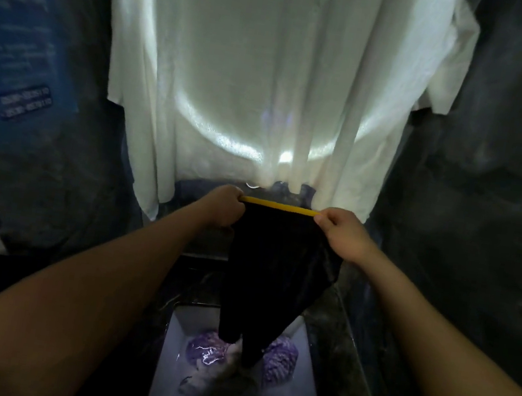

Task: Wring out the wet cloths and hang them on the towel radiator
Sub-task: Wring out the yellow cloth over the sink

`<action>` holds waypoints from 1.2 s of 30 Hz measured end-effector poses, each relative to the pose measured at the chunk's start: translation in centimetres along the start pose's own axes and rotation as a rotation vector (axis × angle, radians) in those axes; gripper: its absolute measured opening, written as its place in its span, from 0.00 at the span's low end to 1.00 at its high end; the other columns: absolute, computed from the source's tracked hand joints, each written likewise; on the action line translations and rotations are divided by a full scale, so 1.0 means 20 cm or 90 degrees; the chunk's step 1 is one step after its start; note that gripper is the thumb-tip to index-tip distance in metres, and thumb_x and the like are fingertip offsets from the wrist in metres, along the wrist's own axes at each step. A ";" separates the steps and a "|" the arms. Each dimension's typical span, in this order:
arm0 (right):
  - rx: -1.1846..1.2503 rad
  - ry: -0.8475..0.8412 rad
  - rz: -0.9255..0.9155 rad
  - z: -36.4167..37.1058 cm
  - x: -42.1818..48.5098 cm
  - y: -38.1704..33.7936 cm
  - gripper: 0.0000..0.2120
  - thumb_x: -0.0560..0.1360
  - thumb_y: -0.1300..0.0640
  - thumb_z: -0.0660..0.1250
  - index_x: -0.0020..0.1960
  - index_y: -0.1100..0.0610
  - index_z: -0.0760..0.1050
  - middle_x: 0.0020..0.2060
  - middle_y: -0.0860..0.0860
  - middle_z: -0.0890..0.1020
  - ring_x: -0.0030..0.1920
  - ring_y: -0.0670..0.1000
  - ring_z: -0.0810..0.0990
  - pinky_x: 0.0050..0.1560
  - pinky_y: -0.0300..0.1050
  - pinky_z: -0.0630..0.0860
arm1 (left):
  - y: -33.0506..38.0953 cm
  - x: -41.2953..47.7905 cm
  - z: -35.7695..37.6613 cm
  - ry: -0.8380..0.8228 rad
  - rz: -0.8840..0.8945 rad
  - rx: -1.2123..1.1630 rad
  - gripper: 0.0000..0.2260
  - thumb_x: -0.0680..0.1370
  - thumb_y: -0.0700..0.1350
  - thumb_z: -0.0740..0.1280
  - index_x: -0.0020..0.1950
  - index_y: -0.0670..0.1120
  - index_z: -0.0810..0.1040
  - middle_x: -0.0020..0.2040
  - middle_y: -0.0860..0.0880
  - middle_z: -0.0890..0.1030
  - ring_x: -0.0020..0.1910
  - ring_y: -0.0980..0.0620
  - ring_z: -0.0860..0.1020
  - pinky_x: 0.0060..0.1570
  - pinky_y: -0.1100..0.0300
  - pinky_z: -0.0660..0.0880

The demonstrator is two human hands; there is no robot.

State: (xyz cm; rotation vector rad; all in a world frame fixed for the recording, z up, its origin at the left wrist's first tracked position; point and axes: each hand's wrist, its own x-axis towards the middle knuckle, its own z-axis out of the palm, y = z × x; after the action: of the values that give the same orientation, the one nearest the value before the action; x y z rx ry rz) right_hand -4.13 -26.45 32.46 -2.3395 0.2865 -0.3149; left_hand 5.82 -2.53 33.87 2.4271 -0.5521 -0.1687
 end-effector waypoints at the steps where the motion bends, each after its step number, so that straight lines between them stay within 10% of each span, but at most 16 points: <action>1: 0.072 0.005 0.037 0.01 0.01 -0.02 0.11 0.81 0.55 0.65 0.45 0.61 0.79 0.38 0.53 0.79 0.37 0.48 0.75 0.38 0.40 0.70 | 0.01 -0.01 0.01 -0.034 0.002 -0.045 0.07 0.74 0.34 0.59 0.44 0.37 0.76 0.40 0.37 0.81 0.36 0.41 0.81 0.36 0.49 0.80; 6: 0.544 -0.045 0.248 0.04 0.05 -0.18 0.06 0.80 0.64 0.64 0.53 0.65 0.77 0.43 0.57 0.82 0.40 0.53 0.82 0.34 0.43 0.80 | 0.15 -0.06 0.11 -0.122 0.035 -0.323 0.13 0.76 0.28 0.58 0.49 0.39 0.80 0.45 0.38 0.81 0.44 0.41 0.81 0.53 0.38 0.80; 12: 0.703 -0.038 0.345 0.00 0.09 -0.29 0.08 0.82 0.69 0.56 0.47 0.66 0.72 0.45 0.60 0.78 0.42 0.55 0.79 0.27 0.42 0.80 | 0.21 -0.09 0.17 -0.155 0.278 -0.165 0.15 0.73 0.41 0.74 0.57 0.46 0.77 0.47 0.44 0.83 0.44 0.55 0.80 0.49 0.57 0.79; 15: 0.738 -0.060 0.359 -0.01 0.05 -0.31 0.07 0.82 0.70 0.56 0.55 0.69 0.73 0.50 0.62 0.78 0.47 0.58 0.80 0.27 0.44 0.81 | 0.22 -0.08 0.22 0.014 0.223 -0.121 0.16 0.74 0.45 0.74 0.60 0.47 0.77 0.46 0.51 0.81 0.41 0.58 0.81 0.48 0.56 0.81; 19: 0.549 -0.099 0.288 -0.07 0.01 -0.25 0.06 0.81 0.62 0.63 0.55 0.64 0.75 0.46 0.59 0.81 0.43 0.54 0.82 0.34 0.42 0.82 | 0.22 -0.06 0.20 0.023 0.215 -0.128 0.08 0.79 0.39 0.67 0.57 0.48 0.80 0.39 0.55 0.80 0.34 0.59 0.81 0.36 0.71 0.77; 22: 0.351 -0.074 0.171 -0.08 0.00 -0.19 0.05 0.79 0.56 0.67 0.51 0.58 0.77 0.42 0.55 0.80 0.41 0.51 0.78 0.38 0.42 0.76 | 0.24 -0.03 0.17 -0.009 0.153 -0.287 0.08 0.79 0.36 0.66 0.55 0.45 0.79 0.45 0.44 0.83 0.40 0.45 0.85 0.43 0.53 0.83; 25: 0.350 -0.076 0.080 -0.05 0.00 -0.22 0.07 0.78 0.58 0.68 0.48 0.62 0.79 0.40 0.59 0.81 0.41 0.53 0.79 0.44 0.46 0.78 | 0.28 -0.02 0.16 -0.076 0.102 -0.448 0.18 0.78 0.31 0.66 0.65 0.47 0.76 0.54 0.41 0.81 0.49 0.43 0.85 0.51 0.42 0.82; 31: 0.465 -0.100 0.079 -0.06 0.00 -0.23 0.13 0.78 0.61 0.66 0.55 0.71 0.78 0.53 0.66 0.83 0.52 0.60 0.84 0.57 0.51 0.81 | 0.29 -0.02 0.10 -0.019 0.108 -0.429 0.11 0.75 0.35 0.73 0.56 0.37 0.78 0.47 0.39 0.82 0.38 0.51 0.85 0.40 0.59 0.83; 36: 0.284 -0.134 0.011 0.05 -0.01 -0.17 0.13 0.78 0.59 0.68 0.61 0.54 0.71 0.52 0.55 0.81 0.55 0.55 0.81 0.62 0.54 0.77 | 0.31 -0.02 0.02 0.039 0.072 -0.553 0.09 0.74 0.34 0.73 0.53 0.36 0.80 0.46 0.36 0.84 0.42 0.46 0.86 0.44 0.54 0.83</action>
State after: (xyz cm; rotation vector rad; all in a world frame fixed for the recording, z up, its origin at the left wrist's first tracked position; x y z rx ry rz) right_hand -3.70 -23.46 34.16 -1.9082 0.1177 -0.1075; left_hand 3.23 -7.06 37.32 1.5496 -0.4564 -0.2274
